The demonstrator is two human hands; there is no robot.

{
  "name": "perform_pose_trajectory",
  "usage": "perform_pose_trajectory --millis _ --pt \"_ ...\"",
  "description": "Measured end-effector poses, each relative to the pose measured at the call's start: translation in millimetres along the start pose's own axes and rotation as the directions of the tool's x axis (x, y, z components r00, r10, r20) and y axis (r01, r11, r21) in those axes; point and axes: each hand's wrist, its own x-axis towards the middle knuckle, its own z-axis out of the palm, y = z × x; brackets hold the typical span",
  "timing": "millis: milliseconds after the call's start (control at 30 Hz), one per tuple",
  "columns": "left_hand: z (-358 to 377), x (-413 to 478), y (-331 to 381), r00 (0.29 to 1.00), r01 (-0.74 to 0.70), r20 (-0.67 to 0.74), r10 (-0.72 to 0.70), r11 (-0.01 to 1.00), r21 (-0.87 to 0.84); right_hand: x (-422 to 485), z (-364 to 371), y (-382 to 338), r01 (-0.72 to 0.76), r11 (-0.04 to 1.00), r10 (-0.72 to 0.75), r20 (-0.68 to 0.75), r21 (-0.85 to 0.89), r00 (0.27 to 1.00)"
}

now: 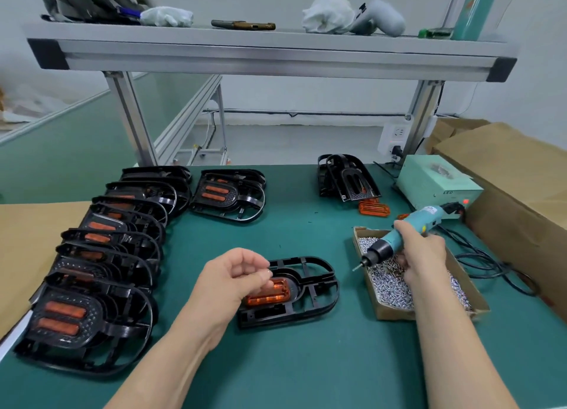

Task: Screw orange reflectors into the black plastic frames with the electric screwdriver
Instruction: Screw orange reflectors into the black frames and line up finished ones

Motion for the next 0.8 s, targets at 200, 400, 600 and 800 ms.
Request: perform_pose_trajectory --millis 200,400,600,800 --pt "12 0 -2 0.999 0.034 -0.011 -0.034 0.998 -0.05 -50 12 -22 -0.184 0.808 0.037 0.264 0.56 0.964" --pt "29 -3 -3 0.996 0.086 0.041 -0.082 0.991 -0.107 -93 35 -30 -0.175 0.824 -0.099 0.442 0.539 0.892" --pt "27 -9 -3 0.987 0.159 0.077 -0.144 0.951 -0.264 -114 65 -23 -0.178 0.779 -0.095 0.394 0.601 0.914" --pt "24 -8 -5 0.985 0.166 0.024 -0.168 0.92 -0.354 -120 80 -16 -0.051 0.759 -0.147 0.248 0.649 0.958"
